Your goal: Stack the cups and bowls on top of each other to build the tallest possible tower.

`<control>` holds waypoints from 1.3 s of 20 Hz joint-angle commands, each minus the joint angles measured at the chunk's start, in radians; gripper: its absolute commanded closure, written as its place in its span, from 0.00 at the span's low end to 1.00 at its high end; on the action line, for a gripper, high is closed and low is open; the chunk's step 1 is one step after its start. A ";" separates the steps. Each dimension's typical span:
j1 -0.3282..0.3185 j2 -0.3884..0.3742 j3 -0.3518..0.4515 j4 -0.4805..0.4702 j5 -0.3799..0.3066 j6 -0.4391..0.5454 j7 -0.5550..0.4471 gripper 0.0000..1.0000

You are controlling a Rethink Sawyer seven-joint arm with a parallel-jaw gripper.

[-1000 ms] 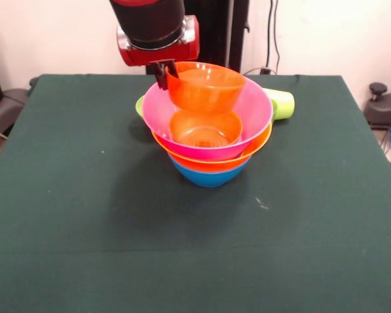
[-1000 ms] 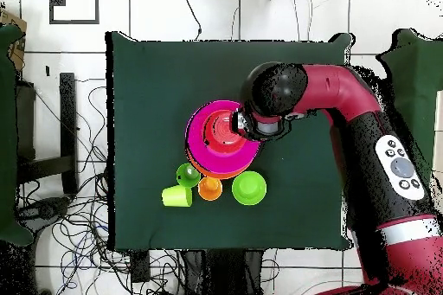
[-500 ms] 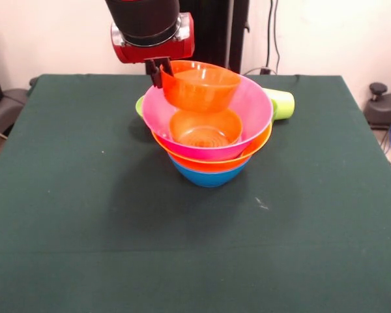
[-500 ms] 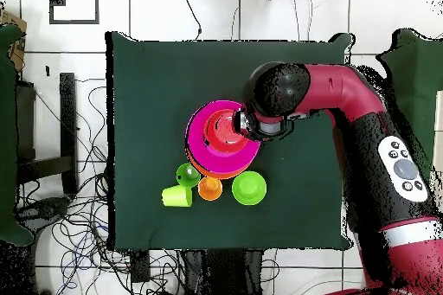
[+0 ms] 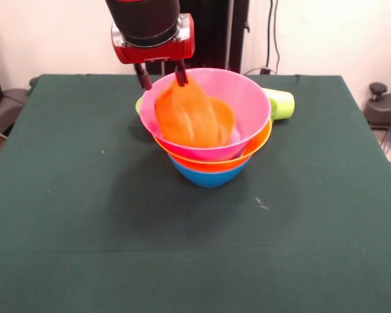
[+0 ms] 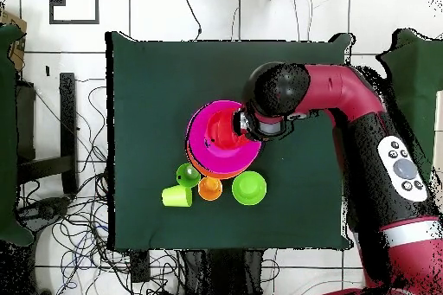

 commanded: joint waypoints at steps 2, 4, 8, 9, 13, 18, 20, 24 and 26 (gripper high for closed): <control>0.028 0.033 -0.003 0.006 -0.027 0.000 -0.190 0.00; 0.031 0.036 -0.002 0.002 -0.023 -0.001 -0.183 0.00; 0.034 0.036 -0.003 0.006 -0.019 -0.008 -0.170 0.00; 0.034 0.036 -0.003 0.007 -0.016 -0.007 -0.168 0.00; 0.034 0.039 0.001 -0.002 -0.013 0.001 -0.178 0.00; 0.034 0.043 -0.002 0.004 -0.027 -0.027 -0.178 0.00; 0.042 0.047 -0.016 0.011 -0.064 -0.063 -0.170 0.00; 0.065 0.054 -0.039 0.001 -0.112 -0.076 -0.158 0.00; 0.074 0.065 -0.042 0.002 -0.118 -0.092 -0.140 0.00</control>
